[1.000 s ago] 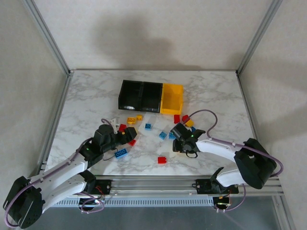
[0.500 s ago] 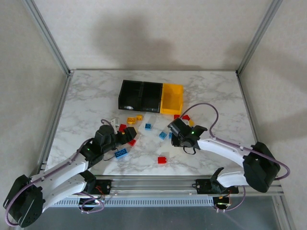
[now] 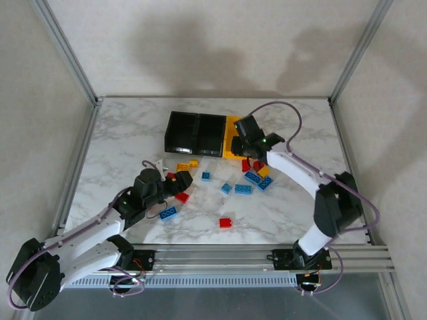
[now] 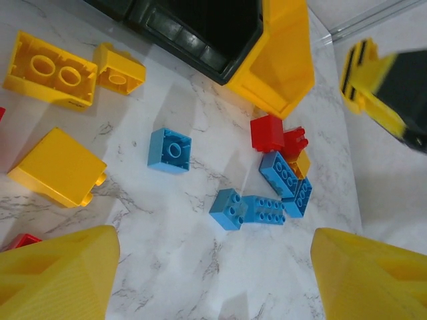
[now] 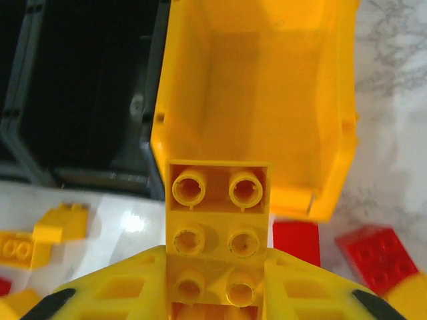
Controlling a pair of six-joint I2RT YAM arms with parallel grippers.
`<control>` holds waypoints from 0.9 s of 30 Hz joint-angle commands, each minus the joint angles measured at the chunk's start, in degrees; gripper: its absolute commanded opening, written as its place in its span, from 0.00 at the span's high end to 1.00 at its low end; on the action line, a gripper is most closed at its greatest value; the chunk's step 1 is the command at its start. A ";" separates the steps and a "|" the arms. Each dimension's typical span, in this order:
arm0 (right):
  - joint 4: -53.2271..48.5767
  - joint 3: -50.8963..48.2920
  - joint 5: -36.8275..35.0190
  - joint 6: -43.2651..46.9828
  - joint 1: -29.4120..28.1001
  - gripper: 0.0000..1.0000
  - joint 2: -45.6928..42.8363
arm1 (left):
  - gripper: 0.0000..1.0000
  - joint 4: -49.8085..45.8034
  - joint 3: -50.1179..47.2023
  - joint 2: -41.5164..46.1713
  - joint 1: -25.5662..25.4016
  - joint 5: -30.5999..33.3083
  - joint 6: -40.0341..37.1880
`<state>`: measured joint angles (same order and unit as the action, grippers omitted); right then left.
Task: Sort the legos into containers by color
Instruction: Place the lego in the container.
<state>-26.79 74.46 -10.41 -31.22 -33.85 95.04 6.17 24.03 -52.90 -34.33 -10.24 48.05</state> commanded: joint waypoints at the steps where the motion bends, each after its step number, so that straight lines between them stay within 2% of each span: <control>1: 2.50 5.06 3.21 2.48 2.33 0.70 6.23 | 0.24 -3.45 2.42 2.50 -0.57 2.40 0.57; 7: 1.53 12.44 3.42 2.42 4.66 0.69 16.05 | 0.25 -3.89 0.55 6.10 -1.00 4.11 3.24; 11: 2.10 13.71 3.81 2.08 6.04 0.69 18.95 | 0.25 -4.24 -0.46 7.35 -1.21 4.61 4.21; 22: 0.36 17.76 4.21 2.20 6.86 0.67 26.36 | 0.25 -5.62 3.10 3.87 -1.27 4.10 2.72; 27: 0.62 17.63 4.35 2.17 6.80 0.58 26.84 | 0.25 -6.18 4.80 2.92 -1.45 4.77 2.00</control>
<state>-25.06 90.39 -6.44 -29.52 -27.03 121.27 0.80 26.72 -49.95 -35.18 -6.37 50.89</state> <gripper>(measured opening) 0.412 0.749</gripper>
